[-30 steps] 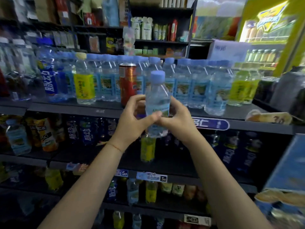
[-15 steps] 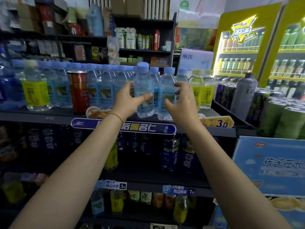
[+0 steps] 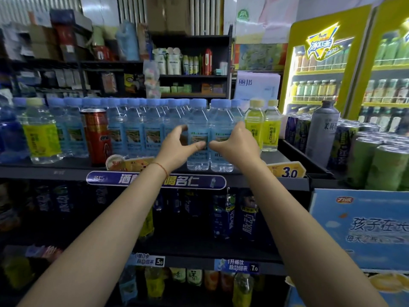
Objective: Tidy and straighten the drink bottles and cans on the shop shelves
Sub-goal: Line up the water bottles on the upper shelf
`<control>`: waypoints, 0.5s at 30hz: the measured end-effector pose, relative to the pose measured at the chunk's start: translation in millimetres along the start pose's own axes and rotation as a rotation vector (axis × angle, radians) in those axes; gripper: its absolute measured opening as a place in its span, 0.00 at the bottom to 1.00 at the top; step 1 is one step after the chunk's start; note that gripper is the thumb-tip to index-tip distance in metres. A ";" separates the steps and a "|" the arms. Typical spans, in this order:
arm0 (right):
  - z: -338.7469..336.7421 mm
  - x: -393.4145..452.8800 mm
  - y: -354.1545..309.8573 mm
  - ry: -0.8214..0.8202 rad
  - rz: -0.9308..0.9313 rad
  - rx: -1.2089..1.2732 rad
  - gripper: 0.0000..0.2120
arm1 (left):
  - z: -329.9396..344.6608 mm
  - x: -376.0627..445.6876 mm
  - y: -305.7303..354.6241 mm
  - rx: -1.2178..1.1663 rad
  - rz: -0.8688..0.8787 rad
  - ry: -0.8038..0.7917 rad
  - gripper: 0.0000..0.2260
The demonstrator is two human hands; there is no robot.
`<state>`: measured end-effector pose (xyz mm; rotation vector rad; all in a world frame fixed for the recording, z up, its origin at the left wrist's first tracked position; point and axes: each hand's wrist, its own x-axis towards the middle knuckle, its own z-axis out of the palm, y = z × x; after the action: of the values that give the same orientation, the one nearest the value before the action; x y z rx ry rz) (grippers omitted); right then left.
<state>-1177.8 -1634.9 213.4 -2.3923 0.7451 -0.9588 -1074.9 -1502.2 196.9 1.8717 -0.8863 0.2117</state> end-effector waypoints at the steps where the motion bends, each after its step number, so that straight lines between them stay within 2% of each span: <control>1: -4.5 1.7 3.2 -0.003 0.018 -0.021 0.33 | 4.4 -0.9 1.9 0.008 0.008 -0.011 0.34; 7: -13.1 24.6 23.0 0.012 0.084 -0.082 0.37 | 26.8 -4.1 11.8 0.007 0.055 -0.006 0.33; 15: -6.8 42.3 31.0 0.002 0.079 -0.022 0.34 | 37.0 -8.6 19.8 0.045 0.083 0.039 0.30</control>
<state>-1166.5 -1686.1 220.2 -2.3617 0.8483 -0.9257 -1102.8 -1533.8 189.2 1.8673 -0.9403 0.3205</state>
